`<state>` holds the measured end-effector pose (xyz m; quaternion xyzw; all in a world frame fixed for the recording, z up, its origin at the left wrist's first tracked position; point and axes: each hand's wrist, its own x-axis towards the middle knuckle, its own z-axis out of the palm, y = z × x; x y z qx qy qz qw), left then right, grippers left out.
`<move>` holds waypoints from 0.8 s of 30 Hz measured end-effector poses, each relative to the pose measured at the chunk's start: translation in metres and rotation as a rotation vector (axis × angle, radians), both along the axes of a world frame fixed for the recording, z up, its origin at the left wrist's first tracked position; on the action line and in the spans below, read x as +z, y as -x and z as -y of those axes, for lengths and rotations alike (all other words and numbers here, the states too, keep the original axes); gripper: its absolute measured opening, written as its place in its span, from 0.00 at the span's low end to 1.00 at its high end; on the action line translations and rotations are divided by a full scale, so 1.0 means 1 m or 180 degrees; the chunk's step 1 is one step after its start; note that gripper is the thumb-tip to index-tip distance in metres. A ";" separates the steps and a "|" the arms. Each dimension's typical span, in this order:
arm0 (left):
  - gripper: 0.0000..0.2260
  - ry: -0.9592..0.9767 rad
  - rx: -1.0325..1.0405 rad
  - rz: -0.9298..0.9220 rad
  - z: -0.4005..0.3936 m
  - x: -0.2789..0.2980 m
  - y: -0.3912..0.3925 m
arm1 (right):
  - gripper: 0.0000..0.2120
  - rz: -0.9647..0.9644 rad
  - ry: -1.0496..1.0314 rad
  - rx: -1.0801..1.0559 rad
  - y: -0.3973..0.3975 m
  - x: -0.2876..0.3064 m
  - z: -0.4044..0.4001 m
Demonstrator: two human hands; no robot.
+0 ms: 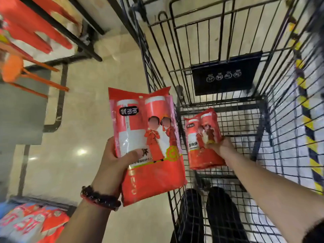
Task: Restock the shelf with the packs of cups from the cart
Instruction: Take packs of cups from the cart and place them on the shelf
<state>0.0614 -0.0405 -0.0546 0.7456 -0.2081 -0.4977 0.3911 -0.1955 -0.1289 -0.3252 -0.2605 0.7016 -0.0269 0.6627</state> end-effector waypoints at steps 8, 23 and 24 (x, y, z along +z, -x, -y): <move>0.31 -0.0213 -0.0231 0.0030 0.000 0.015 0.045 | 0.36 0.0038 0.0690 -0.0982 0.074 0.104 -0.047; 0.34 0.0399 -0.2153 0.0101 -0.039 0.029 0.112 | 0.38 -0.0995 0.1988 -0.2397 0.121 0.284 -0.239; 0.33 0.0417 -0.2236 0.0072 -0.046 0.031 0.118 | 0.40 -0.1093 0.2033 -0.2506 0.122 0.290 -0.257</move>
